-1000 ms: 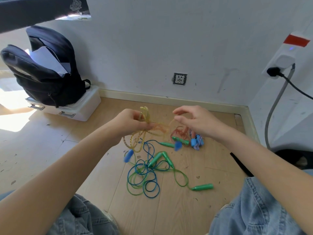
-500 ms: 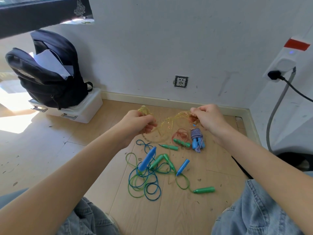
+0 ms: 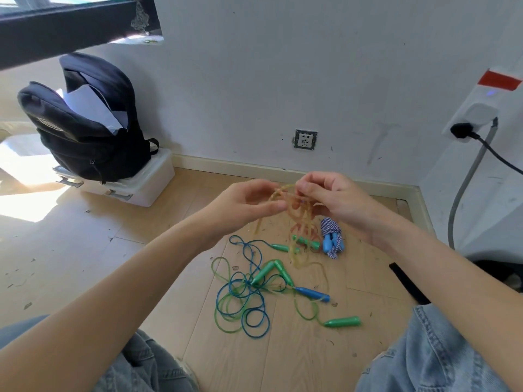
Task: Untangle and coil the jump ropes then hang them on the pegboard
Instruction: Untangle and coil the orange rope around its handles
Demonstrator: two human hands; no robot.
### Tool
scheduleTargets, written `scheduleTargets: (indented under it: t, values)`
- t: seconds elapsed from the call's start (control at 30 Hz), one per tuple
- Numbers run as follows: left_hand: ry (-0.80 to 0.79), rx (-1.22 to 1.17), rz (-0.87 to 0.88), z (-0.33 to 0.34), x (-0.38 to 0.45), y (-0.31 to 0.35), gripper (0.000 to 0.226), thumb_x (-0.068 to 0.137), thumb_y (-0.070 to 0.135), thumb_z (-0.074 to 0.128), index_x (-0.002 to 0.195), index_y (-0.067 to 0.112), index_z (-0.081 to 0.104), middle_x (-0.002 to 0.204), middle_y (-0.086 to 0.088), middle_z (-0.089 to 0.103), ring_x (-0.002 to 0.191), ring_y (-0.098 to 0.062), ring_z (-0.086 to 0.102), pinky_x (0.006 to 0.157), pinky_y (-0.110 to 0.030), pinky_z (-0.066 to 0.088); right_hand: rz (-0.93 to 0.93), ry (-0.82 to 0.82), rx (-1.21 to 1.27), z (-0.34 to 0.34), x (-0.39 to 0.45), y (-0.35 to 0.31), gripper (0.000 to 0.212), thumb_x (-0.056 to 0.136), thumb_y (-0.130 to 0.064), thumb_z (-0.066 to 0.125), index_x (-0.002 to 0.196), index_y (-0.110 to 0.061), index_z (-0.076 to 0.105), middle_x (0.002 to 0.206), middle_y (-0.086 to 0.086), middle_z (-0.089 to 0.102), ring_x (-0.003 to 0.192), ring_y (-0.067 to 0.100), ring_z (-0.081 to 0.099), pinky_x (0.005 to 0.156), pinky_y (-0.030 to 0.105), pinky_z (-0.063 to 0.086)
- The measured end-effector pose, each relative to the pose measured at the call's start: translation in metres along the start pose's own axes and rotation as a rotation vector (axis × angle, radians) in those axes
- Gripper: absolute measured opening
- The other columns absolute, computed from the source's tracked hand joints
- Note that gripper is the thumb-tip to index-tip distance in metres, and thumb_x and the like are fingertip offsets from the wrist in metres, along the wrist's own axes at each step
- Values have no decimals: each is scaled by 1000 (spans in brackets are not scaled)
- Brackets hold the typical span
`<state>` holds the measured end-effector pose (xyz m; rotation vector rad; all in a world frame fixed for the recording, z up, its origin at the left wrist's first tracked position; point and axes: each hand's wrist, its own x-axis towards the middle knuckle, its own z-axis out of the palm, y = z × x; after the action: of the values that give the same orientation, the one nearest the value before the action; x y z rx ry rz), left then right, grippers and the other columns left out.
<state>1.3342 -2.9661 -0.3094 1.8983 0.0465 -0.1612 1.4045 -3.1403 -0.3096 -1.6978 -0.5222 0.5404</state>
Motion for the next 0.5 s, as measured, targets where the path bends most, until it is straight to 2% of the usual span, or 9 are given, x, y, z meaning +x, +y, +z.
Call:
scheduleTargets:
  t: [0.03,0.1,0.17,0.23,0.27,0.37,0.43,0.5]
  values:
    - [4,-34,8,2,1,2,29,79,26,67,103,10,64,96,4,70,91,-6,64,86,-22,46,-7,-23,36,0,-1,-1,14,90,-20,55,81,-13,62,71,-5,66,64,8,60,62,20,50]
    - [57,-83,0,1,4,0,22,82,23,65,90,3,61,72,3,65,66,-7,63,69,-18,48,4,-68,87,-4,-3,-2,16,81,-27,62,86,-11,63,75,-3,68,70,11,60,66,22,51]
    - [90,-142,-31,-2,6,-3,20,85,24,62,88,5,59,68,0,56,56,-8,58,63,-23,47,16,-90,32,-7,-4,0,20,72,-24,70,87,-11,65,81,1,70,73,12,61,64,21,51]
    - [96,-175,-64,-5,5,-5,17,86,24,62,87,7,62,66,2,52,51,-9,51,61,-25,47,23,-53,-117,-7,-4,2,10,76,-12,72,83,-10,65,83,10,70,67,12,61,60,20,52]
    - [99,-140,-78,-6,5,-5,15,85,24,63,86,9,66,63,3,51,50,-8,48,56,-22,46,37,-14,-199,-7,-4,3,5,79,-10,70,81,-11,66,80,10,70,62,9,61,60,20,52]
    - [90,269,-62,-3,4,-8,12,83,29,65,80,20,72,56,10,54,43,1,44,46,-10,38,92,55,-433,-12,-1,6,5,83,-14,67,79,-17,66,73,-3,67,64,4,60,61,19,51]
    - [71,538,-14,-3,5,-10,11,83,34,64,76,28,70,57,12,56,43,4,45,44,-5,32,128,11,-331,-14,-1,5,2,83,-14,66,82,-14,67,74,-3,67,68,5,60,63,17,51]
    - [35,586,-27,-5,7,-10,6,82,36,65,78,34,69,63,14,59,51,8,49,48,-4,34,160,-43,-123,-15,-2,2,5,84,-11,63,82,-9,66,69,1,65,63,8,61,61,17,53]
